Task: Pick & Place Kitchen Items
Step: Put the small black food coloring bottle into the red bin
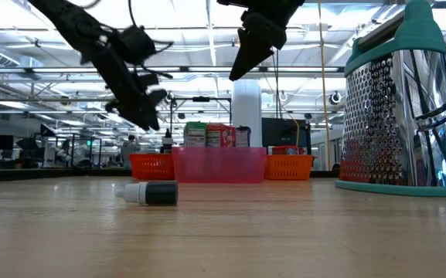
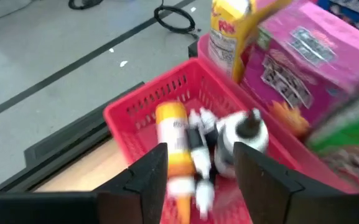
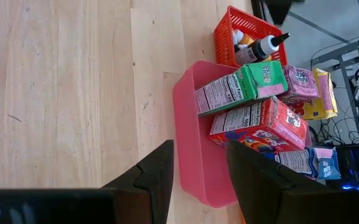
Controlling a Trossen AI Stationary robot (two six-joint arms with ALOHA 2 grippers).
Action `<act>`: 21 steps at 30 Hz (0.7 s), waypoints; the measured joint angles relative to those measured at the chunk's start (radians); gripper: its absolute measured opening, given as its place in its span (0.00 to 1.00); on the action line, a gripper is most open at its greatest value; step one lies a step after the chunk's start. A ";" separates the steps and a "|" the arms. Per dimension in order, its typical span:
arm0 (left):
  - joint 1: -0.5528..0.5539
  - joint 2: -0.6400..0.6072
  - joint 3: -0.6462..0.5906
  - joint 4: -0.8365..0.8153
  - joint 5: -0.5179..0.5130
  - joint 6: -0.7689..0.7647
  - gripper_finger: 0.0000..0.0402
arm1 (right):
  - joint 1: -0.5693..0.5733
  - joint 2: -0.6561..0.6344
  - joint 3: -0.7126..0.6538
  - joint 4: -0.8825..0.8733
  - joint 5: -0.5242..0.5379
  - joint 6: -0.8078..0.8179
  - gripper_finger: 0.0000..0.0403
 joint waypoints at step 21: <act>-0.587 -0.326 0.000 -0.261 0.158 -0.116 0.44 | 0.000 0.000 0.000 0.000 0.000 0.001 0.35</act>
